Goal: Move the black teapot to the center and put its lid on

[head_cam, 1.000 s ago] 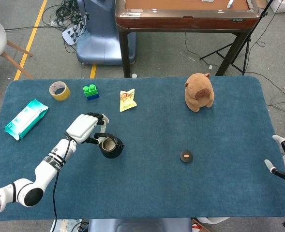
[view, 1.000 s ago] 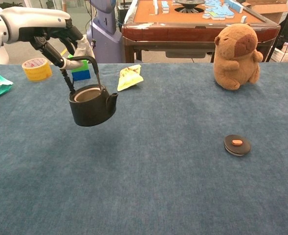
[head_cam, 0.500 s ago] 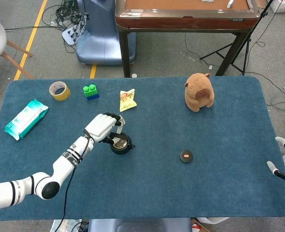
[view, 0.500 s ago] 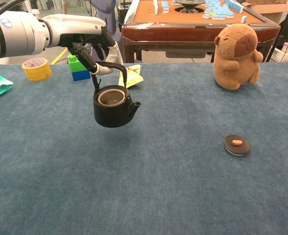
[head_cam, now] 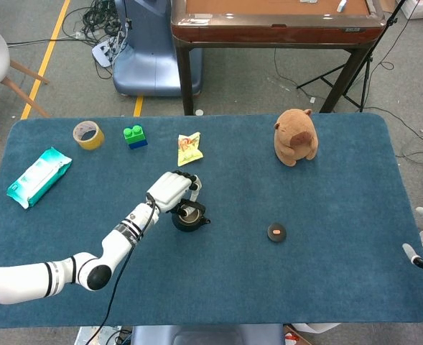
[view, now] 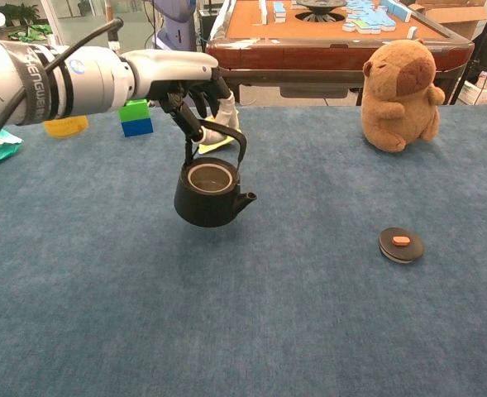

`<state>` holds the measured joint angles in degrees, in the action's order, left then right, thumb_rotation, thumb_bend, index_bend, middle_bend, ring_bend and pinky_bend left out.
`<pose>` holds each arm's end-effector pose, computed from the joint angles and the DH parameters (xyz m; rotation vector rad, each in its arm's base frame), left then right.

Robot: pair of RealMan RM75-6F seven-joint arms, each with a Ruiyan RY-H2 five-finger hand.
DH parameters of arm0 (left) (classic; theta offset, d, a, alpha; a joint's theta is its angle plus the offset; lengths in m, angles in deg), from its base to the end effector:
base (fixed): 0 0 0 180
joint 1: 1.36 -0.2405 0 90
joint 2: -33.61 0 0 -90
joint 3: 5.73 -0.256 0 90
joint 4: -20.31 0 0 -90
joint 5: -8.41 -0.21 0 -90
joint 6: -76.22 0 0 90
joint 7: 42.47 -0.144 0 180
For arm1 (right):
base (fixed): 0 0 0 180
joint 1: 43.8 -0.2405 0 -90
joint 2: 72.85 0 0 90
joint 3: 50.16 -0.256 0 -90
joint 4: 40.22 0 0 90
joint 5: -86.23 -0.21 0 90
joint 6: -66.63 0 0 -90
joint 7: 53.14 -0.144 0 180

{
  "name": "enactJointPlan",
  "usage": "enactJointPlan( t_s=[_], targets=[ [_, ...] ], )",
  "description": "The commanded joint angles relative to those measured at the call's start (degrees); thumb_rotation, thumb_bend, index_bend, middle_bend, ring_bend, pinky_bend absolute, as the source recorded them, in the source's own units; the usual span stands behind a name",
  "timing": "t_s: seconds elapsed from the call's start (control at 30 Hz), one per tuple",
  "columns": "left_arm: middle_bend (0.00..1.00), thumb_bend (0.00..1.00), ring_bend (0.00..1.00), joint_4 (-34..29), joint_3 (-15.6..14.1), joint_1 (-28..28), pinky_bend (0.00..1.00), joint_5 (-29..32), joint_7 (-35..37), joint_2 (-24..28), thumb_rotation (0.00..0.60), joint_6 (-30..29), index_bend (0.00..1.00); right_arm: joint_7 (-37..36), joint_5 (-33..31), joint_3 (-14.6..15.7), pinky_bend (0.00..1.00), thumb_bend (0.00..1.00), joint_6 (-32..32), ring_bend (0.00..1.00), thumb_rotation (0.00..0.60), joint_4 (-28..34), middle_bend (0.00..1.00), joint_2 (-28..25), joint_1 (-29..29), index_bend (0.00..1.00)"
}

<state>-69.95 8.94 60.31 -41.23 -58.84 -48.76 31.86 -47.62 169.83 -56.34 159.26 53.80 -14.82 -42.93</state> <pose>-0.0331 0.3850 0.0019 -2.0400 -1.0157 -1.0368 -0.3203 -0.1592 0.2180 1.2479 -0.7047 0.7936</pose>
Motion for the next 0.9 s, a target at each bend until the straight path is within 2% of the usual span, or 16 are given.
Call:
enactJointPlan(
  t_s=[0.03,0.5,0.9],
  targets=[
    [0.31,0.53,0.26,1.31,0.07,0.9,0.21,0.94,-0.18,-1.33,0.6,0.2,0.67,0.02,0.03,0.02,0.36,0.16,0.05,0.32,0.6,0.06,0.35,-0.05,0.07,0.27],
    [0.31,0.53,0.26,7.57,-1.85,4.35,0.21,3.99,-4.2,-7.03,0.6,0.53,0.66,-0.21,-0.2,0.1,0.36,0.16,0.17,0.32,0.6,-0.24,0.35,0.04,0.59,0.27],
    [0.31,0.53,0.26,11.15,-1.87,5.93,0.21,6.31,-5.22,-9.93,0.6,1.14,0.65,-0.33,-0.34,0.13,0.36,0.16,0.09,0.32,0.6,-0.34,0.35,-0.03,0.85,0.27]
  ],
)
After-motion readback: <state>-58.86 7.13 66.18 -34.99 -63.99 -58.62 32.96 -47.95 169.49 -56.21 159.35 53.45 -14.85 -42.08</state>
